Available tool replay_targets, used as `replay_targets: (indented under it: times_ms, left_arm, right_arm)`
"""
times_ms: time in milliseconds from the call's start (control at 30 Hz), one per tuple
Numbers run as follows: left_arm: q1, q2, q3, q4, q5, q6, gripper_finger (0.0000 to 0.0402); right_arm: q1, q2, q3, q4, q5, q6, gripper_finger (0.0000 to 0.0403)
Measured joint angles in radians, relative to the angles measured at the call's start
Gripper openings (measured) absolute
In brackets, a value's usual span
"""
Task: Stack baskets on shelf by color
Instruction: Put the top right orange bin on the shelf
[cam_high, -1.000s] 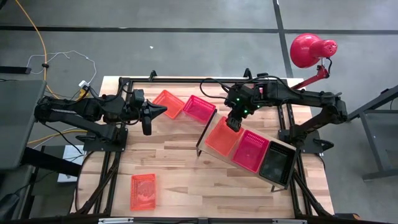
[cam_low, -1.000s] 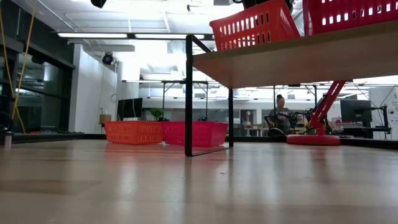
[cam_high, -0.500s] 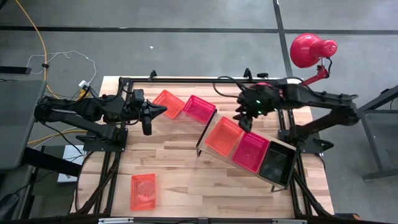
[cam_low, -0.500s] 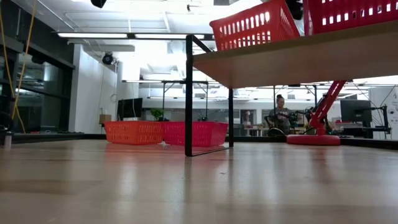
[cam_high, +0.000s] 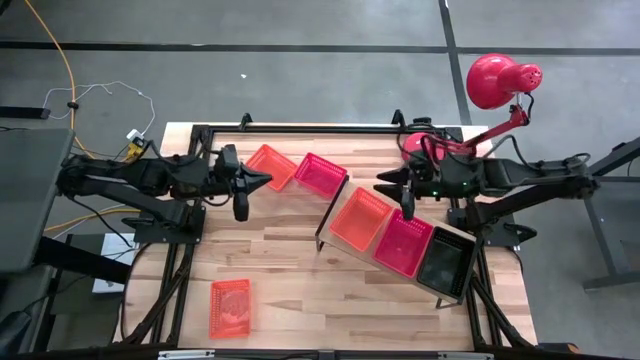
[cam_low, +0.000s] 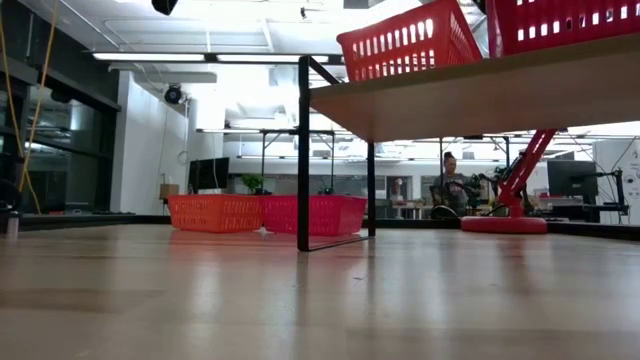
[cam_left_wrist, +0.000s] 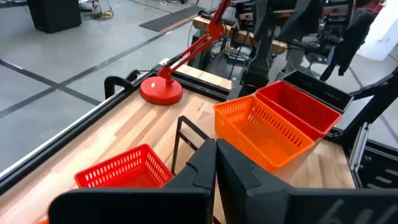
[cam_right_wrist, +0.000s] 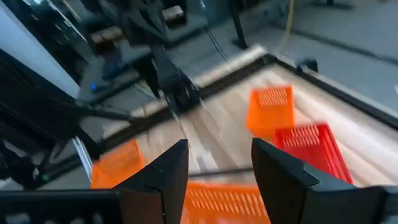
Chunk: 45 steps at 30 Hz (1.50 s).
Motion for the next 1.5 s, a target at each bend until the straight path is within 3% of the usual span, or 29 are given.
replay_targets:
  times_ms: [100,400,600,667,733,900,1133,1500]
  left_arm:
    - [0.0,0.015,0.0,0.002,0.0,0.0,0.0]
    - [0.0,0.071,0.001,0.004,0.005,-0.009,0.0]
    - [0.0,0.122,0.001,0.076,0.007,-0.044,0.0]
    - [0.0,0.164,0.008,0.111,0.056,-0.064,0.0]
    - [0.0,0.229,0.038,0.098,0.112,-0.066,0.0]
    - [-0.023,0.423,0.142,0.084,0.155,0.021,0.0]
    - [-0.021,0.646,0.302,0.025,0.126,0.09,0.0]
    - [-0.021,0.777,0.367,0.01,0.01,0.148,0.0]
  right_arm:
    - [0.006,-0.006,-0.038,0.094,0.005,-0.02,0.0162]
    - [-0.002,0.041,-0.043,0.065,-0.06,0.059,0.0151]
    - [0.005,0.108,-0.043,0.089,-0.146,0.081,0.0068]
    - [0.018,0.122,-0.043,0.092,-0.138,0.06,0.0025]
    - [0.04,0.123,-0.038,0.087,-0.091,0.031,0.0009]
    - [0.059,0.116,0.029,0.068,-0.018,-0.018,0.0004]
    - [0.059,0.113,0.092,0.055,-0.011,-0.067,0.0002]
    - [0.059,0.113,0.095,0.052,-0.011,-0.068,0.0]
